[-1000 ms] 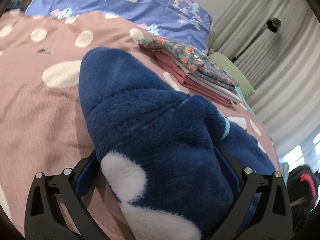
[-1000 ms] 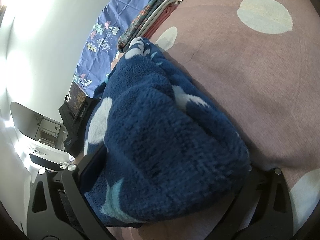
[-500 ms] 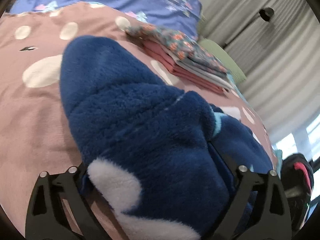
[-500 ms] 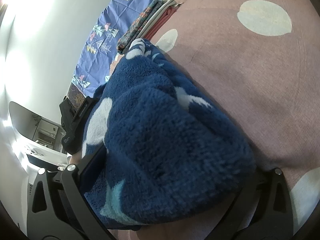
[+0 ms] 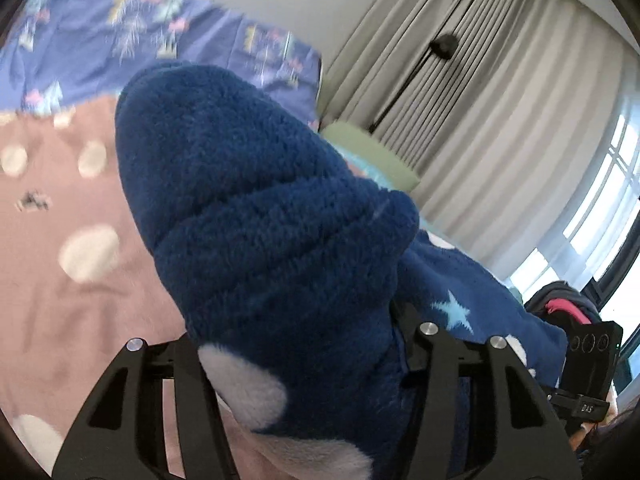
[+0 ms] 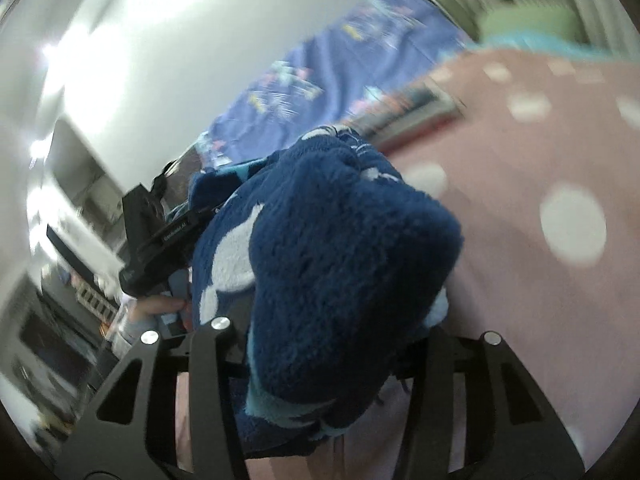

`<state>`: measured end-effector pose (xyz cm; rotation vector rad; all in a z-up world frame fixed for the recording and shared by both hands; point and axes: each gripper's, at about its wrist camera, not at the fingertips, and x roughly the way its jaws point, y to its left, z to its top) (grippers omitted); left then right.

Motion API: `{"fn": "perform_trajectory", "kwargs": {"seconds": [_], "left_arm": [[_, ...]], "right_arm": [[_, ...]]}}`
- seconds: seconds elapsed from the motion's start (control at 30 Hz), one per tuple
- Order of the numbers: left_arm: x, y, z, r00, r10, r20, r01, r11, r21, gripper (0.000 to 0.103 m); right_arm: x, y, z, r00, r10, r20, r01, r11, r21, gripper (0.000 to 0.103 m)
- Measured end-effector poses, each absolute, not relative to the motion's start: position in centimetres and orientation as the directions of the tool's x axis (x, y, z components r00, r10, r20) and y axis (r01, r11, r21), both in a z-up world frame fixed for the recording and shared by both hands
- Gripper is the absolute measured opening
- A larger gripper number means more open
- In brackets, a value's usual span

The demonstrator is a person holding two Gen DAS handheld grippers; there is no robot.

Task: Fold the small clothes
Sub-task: 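Lift the rolled romper with both grippers and set it on the sheet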

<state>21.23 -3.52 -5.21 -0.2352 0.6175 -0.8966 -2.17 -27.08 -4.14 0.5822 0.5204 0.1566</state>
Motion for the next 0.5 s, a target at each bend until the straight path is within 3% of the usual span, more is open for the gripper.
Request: {"fn": "perform_trajectory", "kwargs": {"seconds": [0.27,0.5], "left_arm": [[19.6,2.6,2.0,0.652,-0.679,-0.337,0.603,0.734,-0.313,0.056],[24.5,9.8,5.8,0.803,-0.523,-0.285,0.438,0.843,-0.313,0.056]], "right_arm": [[5.4,-26.0,1.9,0.814,0.451,-0.366,-0.244,0.837,0.489,0.047],[19.4,-21.5,6.7,0.711,0.593,-0.377,-0.431,0.792,0.432,0.047]]}}
